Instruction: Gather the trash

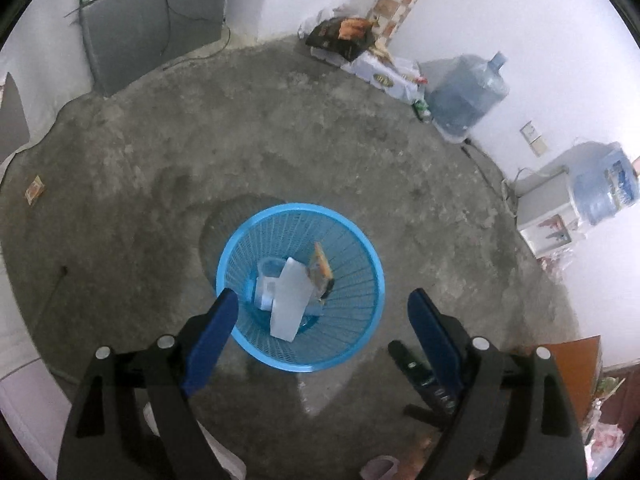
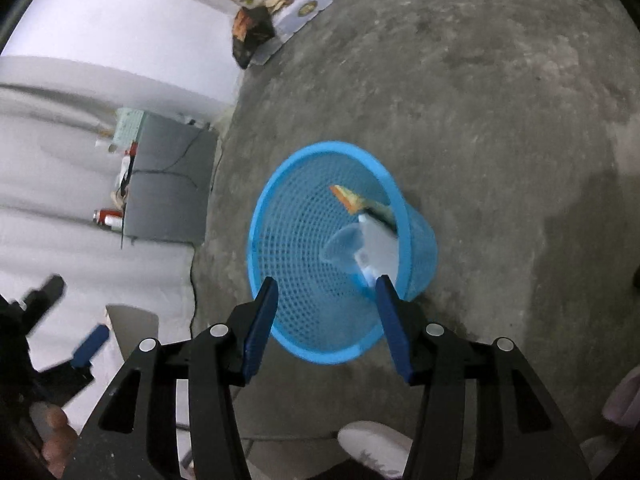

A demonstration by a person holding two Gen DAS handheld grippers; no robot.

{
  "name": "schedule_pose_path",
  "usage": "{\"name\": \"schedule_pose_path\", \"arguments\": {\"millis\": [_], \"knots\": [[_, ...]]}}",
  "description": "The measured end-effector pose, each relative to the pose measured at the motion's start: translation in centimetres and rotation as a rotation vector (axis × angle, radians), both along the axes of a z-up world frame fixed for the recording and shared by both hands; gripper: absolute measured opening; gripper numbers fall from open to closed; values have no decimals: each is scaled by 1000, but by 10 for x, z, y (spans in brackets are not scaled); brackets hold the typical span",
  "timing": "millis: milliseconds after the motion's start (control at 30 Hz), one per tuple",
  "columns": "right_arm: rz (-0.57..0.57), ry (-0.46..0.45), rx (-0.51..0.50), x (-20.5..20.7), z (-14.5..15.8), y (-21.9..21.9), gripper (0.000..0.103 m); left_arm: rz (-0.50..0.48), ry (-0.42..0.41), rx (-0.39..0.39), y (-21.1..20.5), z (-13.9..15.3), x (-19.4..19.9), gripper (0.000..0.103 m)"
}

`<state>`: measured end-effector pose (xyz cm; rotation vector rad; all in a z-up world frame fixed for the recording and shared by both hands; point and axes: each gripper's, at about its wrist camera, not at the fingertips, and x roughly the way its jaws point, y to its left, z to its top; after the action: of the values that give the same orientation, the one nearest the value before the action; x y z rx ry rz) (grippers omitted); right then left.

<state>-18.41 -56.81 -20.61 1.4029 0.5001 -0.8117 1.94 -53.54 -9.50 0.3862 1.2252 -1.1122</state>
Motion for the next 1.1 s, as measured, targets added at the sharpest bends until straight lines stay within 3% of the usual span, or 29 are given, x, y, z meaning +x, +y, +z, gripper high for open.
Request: {"name": "schedule_pose_path", "arguments": {"millis": [167, 300, 433, 533, 667, 800, 867, 1100], "knots": [[63, 19, -113, 7, 47, 14, 54, -13, 16, -110, 36, 47, -2, 84], [191, 31, -316, 35, 117, 38, 65, -9, -5, -210, 88, 96, 1, 85], [333, 22, -502, 68, 178, 75, 74, 31, -118, -297, 170, 145, 11, 93], [457, -1, -600, 94, 211, 110, 77, 111, -206, -316, 230, 163, 23, 94], [567, 2, -664, 121, 234, 144, 79, 278, -305, -326, 312, 178, 32, 95], [676, 17, -701, 146, 256, 166, 79, 445, -324, -378, 384, 181, 38, 95], [710, 18, -722, 159, 268, 177, 81, 523, -341, -367, 411, 176, 39, 95], [824, 64, -791, 201, 291, 227, 89, 654, -384, -327, 480, 170, 49, 95]]}}
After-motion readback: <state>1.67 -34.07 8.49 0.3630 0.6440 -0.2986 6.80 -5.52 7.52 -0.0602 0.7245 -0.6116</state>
